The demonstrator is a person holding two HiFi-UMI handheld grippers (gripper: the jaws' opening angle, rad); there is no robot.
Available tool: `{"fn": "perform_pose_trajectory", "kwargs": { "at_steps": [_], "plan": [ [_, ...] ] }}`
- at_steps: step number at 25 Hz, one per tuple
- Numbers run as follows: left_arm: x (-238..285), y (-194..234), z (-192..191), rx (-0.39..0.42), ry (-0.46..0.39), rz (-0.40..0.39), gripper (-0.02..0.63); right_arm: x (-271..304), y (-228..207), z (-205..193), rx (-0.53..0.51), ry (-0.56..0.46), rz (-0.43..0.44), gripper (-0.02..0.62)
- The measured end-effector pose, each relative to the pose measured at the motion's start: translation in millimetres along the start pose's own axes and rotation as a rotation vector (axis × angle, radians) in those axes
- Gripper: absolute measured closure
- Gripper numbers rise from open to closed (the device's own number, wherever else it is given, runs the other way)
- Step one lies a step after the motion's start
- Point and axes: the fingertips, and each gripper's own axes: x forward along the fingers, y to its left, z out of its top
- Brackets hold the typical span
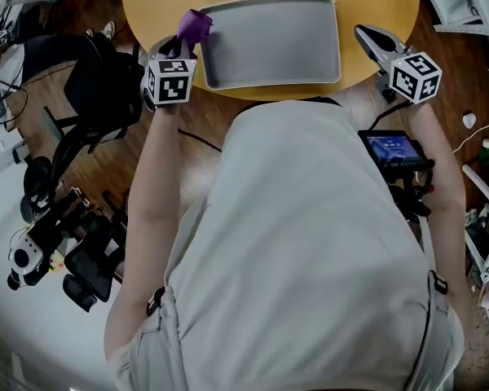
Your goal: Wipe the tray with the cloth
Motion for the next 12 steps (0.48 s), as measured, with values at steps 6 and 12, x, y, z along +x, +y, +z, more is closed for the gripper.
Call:
{"fn": "perform_pose_trajectory", "kwargs": {
  "at_steps": [6,12],
  "plan": [
    [1.0,32.0,-37.0,-0.099,0.056,0.044,0.577,10.0,9.6,16.5,-0.034,0.007,0.019,0.593],
    [58.7,9.0,-74.4,-0.182,0.202,-0.046,0.577,-4.7,-1.8,12.5,-0.017,0.027,-0.034,0.593]
  ]
}}
